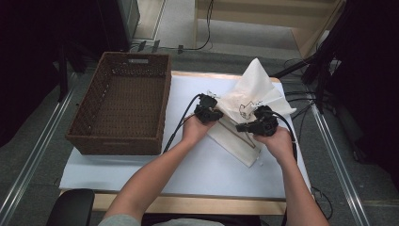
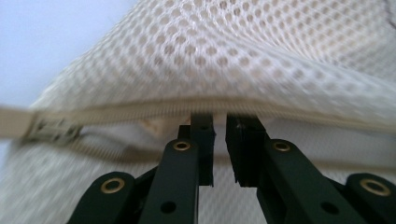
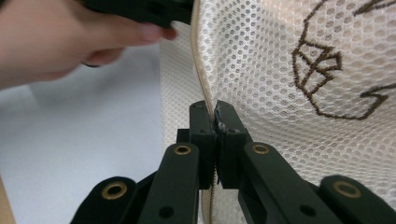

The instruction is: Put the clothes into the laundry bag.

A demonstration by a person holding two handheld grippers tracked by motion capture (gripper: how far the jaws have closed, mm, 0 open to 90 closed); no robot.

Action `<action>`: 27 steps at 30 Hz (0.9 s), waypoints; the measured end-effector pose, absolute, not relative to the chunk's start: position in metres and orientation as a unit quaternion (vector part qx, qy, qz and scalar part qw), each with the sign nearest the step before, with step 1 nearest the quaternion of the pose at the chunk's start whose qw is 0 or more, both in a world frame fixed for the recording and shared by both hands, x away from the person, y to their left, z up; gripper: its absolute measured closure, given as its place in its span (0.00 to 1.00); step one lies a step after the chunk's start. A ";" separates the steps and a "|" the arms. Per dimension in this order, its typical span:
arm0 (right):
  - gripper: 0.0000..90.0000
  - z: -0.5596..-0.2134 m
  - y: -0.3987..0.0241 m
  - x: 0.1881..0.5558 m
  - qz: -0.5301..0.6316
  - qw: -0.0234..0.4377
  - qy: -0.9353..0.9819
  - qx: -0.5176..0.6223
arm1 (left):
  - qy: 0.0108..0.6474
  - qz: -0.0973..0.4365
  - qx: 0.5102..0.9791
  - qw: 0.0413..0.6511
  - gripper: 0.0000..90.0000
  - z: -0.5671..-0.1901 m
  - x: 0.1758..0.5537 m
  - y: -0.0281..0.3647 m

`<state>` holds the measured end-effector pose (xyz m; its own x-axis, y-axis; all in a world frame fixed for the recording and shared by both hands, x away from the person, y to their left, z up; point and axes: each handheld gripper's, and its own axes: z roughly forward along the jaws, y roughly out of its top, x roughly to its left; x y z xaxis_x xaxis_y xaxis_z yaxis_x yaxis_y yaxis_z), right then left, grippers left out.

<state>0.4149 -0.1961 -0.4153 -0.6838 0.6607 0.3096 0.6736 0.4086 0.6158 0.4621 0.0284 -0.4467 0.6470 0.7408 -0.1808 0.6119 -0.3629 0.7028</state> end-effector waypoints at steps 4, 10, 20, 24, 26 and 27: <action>0.98 -0.422 -0.194 0.417 -0.362 0.011 -0.839 -0.406 | 0.410 0.084 0.819 0.393 0.88 -0.441 0.449 0.042; 0.98 -0.432 -0.192 0.420 -0.353 0.009 -0.838 -0.417 | 0.412 0.097 0.817 0.392 0.84 -0.437 0.437 0.055; 0.98 -0.458 -0.202 0.431 -0.312 0.021 -0.831 -0.459 | 0.430 0.108 0.807 0.391 0.59 -0.428 0.435 0.065; 0.99 -0.464 -0.206 0.432 -0.304 0.022 -0.831 -0.464 | 0.428 0.127 0.805 0.390 0.55 -0.422 0.436 0.066; 0.99 -0.464 -0.206 0.432 -0.307 0.025 -0.829 -0.468 | 0.426 0.139 0.806 0.387 0.54 -0.420 0.438 0.065; 0.99 -0.464 -0.205 0.431 -0.307 0.023 -0.828 -0.469 | 0.427 0.145 0.807 0.382 0.52 -0.420 0.440 0.066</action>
